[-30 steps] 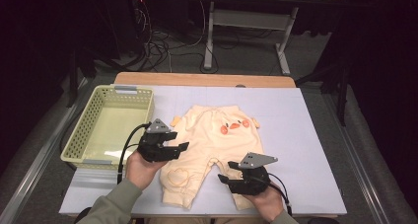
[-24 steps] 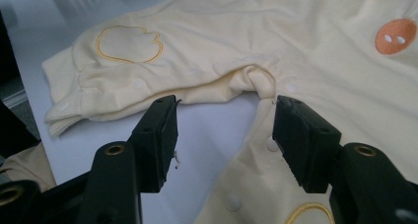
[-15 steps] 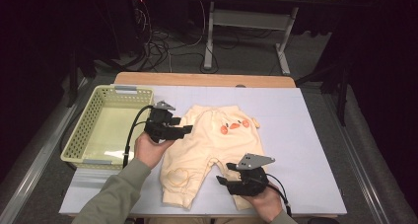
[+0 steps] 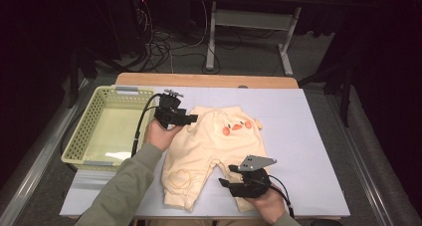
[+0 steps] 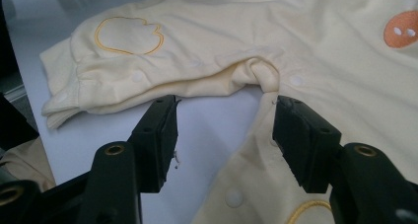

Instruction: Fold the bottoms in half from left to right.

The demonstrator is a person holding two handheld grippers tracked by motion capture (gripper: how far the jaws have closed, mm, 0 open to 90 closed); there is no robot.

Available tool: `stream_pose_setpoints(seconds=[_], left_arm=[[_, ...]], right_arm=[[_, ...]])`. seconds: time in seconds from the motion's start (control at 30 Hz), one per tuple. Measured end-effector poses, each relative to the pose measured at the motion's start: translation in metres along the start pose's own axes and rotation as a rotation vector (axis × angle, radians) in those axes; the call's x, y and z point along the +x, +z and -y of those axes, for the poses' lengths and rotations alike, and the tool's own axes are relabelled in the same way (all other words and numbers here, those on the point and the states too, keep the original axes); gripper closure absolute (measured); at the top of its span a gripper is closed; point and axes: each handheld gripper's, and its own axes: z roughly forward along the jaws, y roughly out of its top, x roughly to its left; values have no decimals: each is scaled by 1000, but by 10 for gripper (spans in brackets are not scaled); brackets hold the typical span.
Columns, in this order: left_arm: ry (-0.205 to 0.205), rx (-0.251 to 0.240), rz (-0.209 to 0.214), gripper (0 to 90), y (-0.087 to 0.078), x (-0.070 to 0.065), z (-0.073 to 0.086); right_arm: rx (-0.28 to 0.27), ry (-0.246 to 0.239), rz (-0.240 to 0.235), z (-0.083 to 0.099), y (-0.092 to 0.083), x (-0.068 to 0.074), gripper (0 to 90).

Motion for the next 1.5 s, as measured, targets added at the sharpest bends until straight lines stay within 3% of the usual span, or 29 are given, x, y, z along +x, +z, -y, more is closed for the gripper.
stream_pose_setpoints(seconds=[0.27,0.63,1.1,1.3,1.5], left_arm=[[-30,24,-13,408,14,13,-16],[-102,79,-19,407,50,37,-33],[-123,174,-76,416,82,59,-42],[-138,217,-79,473,94,64,-41],[-167,241,-65,643,108,69,-37]], right_arm=[[4,-2,0,1,1,0,432],[12,-8,-2,2,1,-2,431],[21,-6,-11,2,3,-3,431],[21,-3,-15,2,3,-3,430],[23,1,-19,3,2,-4,426]])
